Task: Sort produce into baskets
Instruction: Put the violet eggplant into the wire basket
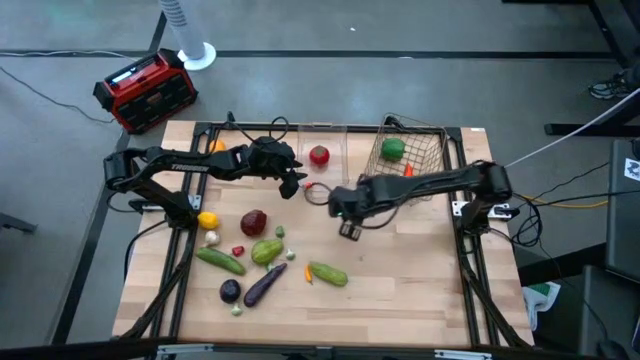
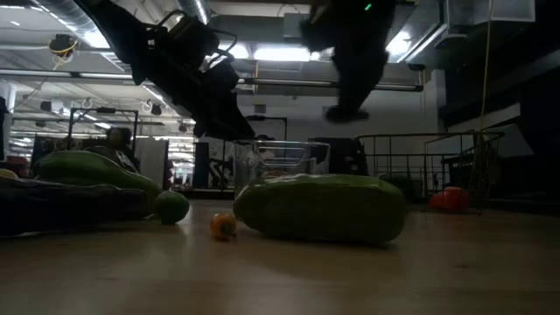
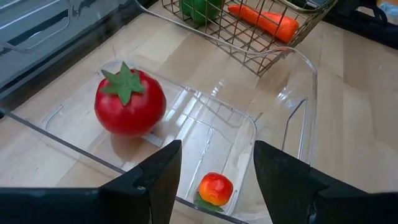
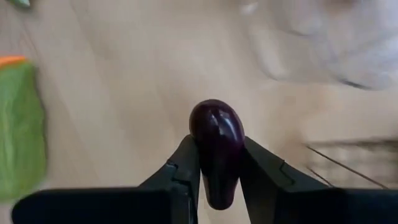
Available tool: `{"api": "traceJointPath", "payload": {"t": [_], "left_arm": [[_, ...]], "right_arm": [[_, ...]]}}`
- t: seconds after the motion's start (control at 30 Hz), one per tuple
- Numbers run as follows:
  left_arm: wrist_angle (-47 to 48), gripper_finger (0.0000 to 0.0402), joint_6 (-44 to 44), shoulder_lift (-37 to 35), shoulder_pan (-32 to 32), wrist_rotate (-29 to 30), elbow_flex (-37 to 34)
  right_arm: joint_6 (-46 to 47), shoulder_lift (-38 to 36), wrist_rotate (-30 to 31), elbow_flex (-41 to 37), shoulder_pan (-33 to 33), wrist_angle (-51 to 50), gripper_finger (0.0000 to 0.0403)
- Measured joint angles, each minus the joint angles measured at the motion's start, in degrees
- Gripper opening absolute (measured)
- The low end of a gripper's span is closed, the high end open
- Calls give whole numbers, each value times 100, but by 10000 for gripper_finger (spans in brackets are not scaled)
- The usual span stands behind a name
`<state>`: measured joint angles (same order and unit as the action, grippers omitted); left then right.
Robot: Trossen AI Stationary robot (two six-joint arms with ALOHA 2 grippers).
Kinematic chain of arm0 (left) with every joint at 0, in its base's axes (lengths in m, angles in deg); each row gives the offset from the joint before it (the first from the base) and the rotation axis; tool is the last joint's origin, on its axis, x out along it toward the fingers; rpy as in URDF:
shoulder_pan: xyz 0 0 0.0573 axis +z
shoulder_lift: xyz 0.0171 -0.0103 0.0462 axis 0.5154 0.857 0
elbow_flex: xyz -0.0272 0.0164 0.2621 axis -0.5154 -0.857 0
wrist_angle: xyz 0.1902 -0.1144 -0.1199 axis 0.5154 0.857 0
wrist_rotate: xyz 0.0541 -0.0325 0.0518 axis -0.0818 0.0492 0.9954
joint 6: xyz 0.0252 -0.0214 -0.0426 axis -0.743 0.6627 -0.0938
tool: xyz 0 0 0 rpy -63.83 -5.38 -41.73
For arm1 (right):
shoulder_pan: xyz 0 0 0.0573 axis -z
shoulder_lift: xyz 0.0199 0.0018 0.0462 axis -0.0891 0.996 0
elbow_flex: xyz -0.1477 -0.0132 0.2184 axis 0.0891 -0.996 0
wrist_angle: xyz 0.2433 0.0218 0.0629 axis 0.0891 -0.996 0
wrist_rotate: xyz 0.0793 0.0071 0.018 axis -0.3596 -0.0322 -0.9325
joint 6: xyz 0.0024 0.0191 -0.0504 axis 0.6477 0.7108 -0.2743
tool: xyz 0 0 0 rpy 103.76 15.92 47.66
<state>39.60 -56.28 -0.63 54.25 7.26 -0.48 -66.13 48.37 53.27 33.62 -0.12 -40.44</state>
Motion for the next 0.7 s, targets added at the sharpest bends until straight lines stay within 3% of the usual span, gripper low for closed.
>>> {"api": "traceJointPath", "payload": {"t": [0.27, 0.53, 0.7], "left_arm": [[-10, 196, 0, 0, 0, 0, 0], [-12, 196, 2, 0, 2, 0, 0], [-12, 196, 2, 0, 0, 0, 0]], "right_arm": [[10, -1058, 1867, 2, 48, -1515, 85], [13, -1351, 2144, 4, 624, -2239, 85], [1, -1346, 1974, -77, 1304, -2323, 85]]}}
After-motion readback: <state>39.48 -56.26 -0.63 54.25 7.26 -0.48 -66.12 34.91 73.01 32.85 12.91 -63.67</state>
